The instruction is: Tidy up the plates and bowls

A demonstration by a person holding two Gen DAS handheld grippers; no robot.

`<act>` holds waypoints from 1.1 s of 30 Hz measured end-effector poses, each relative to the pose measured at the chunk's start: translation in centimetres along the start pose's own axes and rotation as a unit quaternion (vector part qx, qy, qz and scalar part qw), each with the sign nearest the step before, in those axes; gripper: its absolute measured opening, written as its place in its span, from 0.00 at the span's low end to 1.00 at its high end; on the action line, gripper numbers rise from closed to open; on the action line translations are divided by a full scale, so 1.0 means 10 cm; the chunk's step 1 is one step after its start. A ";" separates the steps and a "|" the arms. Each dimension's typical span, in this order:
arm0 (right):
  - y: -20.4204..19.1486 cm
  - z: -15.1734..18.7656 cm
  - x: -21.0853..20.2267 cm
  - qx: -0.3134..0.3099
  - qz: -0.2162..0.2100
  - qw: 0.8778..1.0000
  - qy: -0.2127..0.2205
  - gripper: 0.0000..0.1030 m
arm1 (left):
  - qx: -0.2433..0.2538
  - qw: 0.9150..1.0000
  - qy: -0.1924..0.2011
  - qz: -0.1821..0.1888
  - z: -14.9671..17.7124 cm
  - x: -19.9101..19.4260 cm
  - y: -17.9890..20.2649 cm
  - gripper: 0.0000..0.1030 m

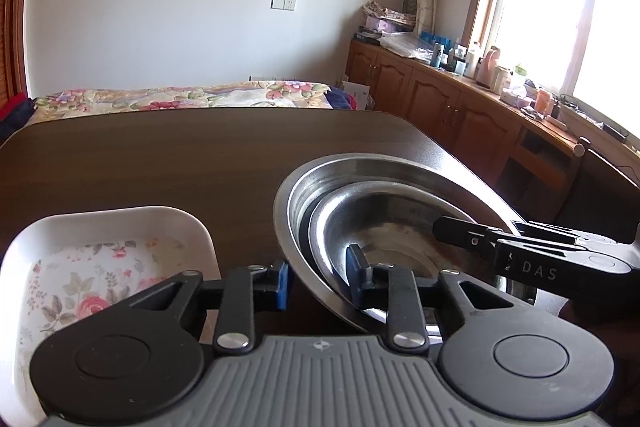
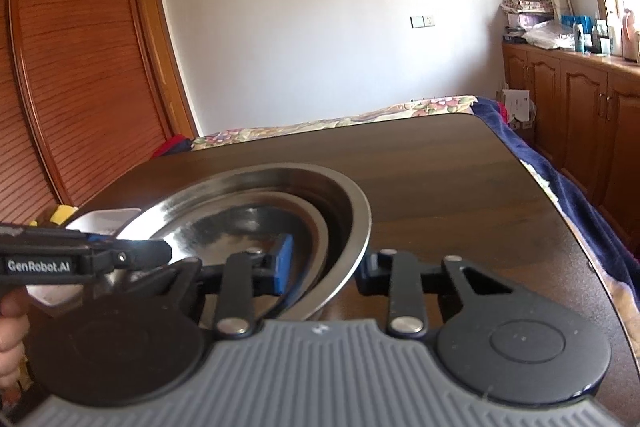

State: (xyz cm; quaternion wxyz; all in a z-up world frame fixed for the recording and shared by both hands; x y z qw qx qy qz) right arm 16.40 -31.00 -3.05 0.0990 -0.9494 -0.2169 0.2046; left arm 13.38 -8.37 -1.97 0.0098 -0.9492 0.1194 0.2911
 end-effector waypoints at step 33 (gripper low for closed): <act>-0.50 -0.32 -0.13 -0.052 -0.058 0.996 0.038 0.31 | -0.005 0.997 0.068 -0.045 -0.10 -0.75 -0.28 0.30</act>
Point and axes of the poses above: each gripper's, at about its wrist camera, not at the fingertips, and x roughly the way its jaws point, y to its right, z to its underside, the point moved 1 cm from there along x, roughly the way its jaws point, and after that the axes turned 11 degrees about -z, right-handed, at the moved point
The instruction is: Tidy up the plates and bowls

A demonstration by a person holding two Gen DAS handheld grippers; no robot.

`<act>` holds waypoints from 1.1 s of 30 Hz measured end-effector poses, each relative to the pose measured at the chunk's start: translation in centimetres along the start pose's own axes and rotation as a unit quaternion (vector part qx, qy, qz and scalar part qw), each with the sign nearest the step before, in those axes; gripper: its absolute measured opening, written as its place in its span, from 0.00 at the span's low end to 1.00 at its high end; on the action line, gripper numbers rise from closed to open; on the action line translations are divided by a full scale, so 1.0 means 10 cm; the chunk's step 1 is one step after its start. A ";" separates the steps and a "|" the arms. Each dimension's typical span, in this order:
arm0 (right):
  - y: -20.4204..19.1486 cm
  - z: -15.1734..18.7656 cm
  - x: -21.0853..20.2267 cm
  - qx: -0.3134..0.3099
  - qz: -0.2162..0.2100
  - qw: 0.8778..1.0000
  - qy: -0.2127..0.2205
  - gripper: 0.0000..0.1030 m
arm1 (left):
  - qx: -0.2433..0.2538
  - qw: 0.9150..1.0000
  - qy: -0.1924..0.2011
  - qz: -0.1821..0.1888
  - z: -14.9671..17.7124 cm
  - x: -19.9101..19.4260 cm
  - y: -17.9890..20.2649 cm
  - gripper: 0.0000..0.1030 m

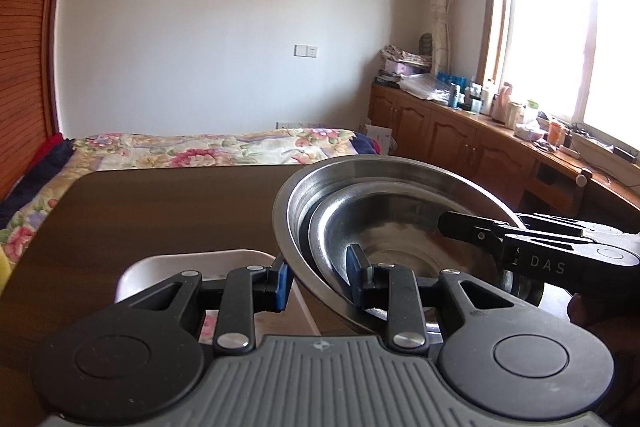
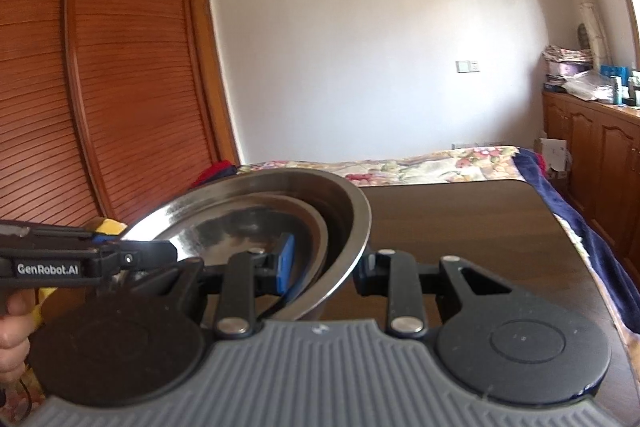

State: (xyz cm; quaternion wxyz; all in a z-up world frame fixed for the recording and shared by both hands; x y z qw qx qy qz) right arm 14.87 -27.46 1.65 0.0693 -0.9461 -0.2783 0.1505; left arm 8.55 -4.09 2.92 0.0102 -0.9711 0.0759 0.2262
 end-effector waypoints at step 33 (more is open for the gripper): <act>-0.62 0.13 0.66 -0.031 -0.051 0.996 -0.061 0.31 | -0.054 0.995 -0.018 -0.088 0.26 -0.04 -0.89 0.30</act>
Point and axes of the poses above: each gripper's, at about its wrist camera, not at the fingertips, and x roughly the way its jaws point, y to its right, z to its underside, the point moved 1 cm from there along x, roughly the way its jaws point, and after that the axes turned 11 degrees about -z, right-handed, at the moved point
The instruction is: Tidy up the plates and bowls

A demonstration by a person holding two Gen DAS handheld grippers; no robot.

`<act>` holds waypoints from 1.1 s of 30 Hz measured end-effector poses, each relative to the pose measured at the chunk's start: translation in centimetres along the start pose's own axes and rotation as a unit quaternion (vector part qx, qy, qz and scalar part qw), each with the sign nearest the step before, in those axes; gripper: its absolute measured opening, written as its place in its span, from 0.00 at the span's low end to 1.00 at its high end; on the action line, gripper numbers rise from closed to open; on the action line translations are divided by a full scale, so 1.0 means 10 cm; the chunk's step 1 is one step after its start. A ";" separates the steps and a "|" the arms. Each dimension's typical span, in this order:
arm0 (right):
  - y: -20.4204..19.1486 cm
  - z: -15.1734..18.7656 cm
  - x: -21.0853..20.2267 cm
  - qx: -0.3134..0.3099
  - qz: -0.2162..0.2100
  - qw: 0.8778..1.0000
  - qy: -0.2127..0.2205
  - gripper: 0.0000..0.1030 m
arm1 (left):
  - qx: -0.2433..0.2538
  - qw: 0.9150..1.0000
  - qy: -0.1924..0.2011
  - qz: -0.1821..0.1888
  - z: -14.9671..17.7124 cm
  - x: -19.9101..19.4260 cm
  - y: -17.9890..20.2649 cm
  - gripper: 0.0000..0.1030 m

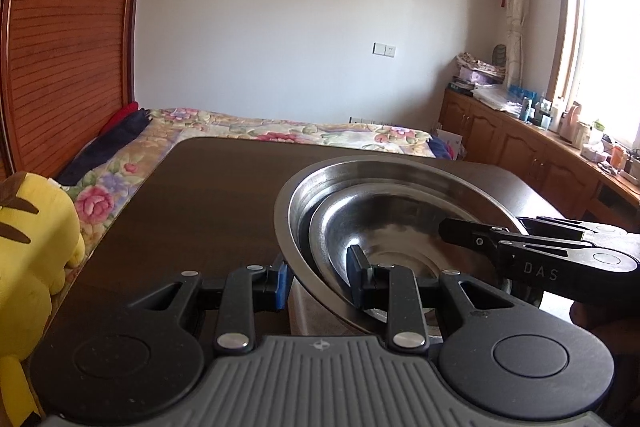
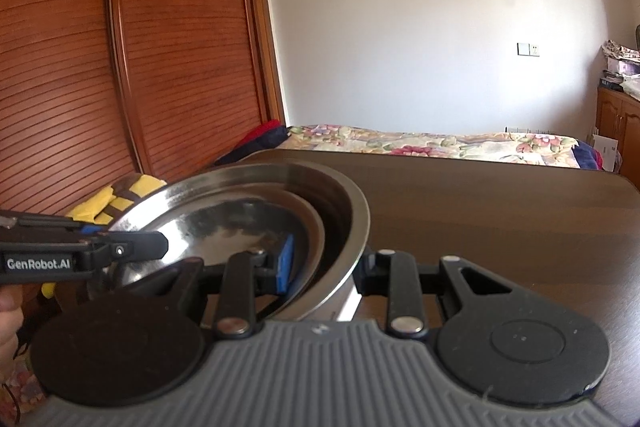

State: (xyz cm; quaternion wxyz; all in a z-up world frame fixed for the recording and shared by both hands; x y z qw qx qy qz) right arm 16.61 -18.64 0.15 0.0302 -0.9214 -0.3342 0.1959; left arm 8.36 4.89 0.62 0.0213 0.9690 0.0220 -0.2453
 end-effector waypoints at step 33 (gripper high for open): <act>0.01 -0.14 -0.08 -0.018 0.022 1.000 0.001 0.58 | 0.008 0.999 0.027 -0.027 0.00 -0.13 -0.02 0.41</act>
Point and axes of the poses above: each gripper's, at about its wrist camera, not at the fingertips, and x roughly the way its jaws point, y to its right, z to its underside, the point moved 1 cm from there along x, roughly the way its jaws point, and after that the axes turned 11 degrees about -z, right-handed, at the moved point
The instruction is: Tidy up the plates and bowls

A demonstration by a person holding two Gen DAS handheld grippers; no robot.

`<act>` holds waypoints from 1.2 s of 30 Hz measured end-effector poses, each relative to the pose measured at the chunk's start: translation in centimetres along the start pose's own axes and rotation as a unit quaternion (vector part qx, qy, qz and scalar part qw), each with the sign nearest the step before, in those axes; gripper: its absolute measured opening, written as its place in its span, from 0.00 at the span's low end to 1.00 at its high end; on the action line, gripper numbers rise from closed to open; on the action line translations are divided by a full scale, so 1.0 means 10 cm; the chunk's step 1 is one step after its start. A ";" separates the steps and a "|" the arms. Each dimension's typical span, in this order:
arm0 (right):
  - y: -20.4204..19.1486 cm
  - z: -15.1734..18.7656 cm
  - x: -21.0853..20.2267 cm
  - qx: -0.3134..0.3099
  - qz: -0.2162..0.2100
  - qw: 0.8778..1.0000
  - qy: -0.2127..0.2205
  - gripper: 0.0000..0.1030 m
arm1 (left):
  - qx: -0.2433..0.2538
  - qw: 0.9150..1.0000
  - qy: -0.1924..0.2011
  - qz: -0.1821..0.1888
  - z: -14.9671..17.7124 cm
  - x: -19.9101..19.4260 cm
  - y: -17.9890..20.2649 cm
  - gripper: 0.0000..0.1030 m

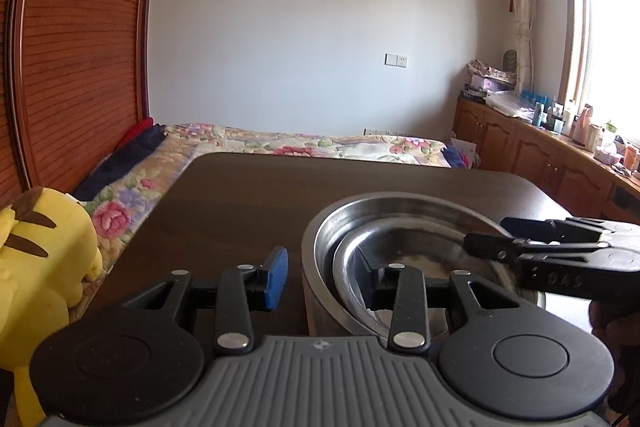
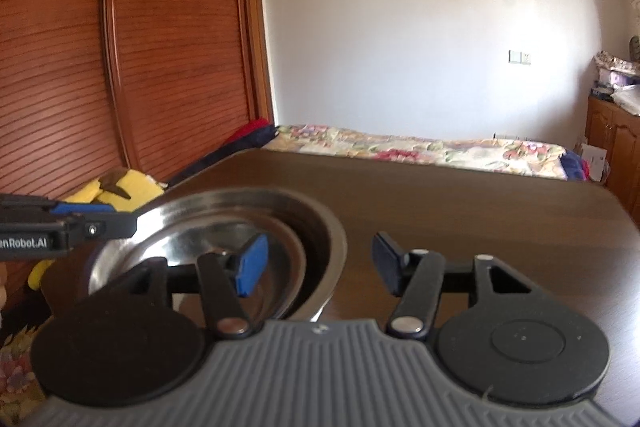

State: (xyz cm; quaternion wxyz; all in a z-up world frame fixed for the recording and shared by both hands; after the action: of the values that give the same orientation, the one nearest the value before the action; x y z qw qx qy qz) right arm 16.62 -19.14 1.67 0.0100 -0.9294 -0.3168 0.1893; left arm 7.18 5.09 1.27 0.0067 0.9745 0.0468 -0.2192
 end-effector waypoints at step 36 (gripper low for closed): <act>0.02 -0.14 -0.85 0.001 0.093 0.992 0.089 1.00 | 0.024 0.995 0.094 -0.023 -0.26 -0.64 0.35 1.00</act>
State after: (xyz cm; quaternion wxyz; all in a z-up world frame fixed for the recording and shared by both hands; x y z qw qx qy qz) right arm 11.07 -24.18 5.85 0.0215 -0.9679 -0.2269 0.1060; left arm 2.87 1.11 6.36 -0.0263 0.9894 0.0647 -0.1274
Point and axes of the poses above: each gripper's, at about its wrist camera, not at the fingertips, and x roughly the way its jaws point, y to its right, z to its underside, the point moved 1 cm from there along x, roughly the way its jaws point, and after that the axes turned 11 degrees about -z, right-handed, at the moved point
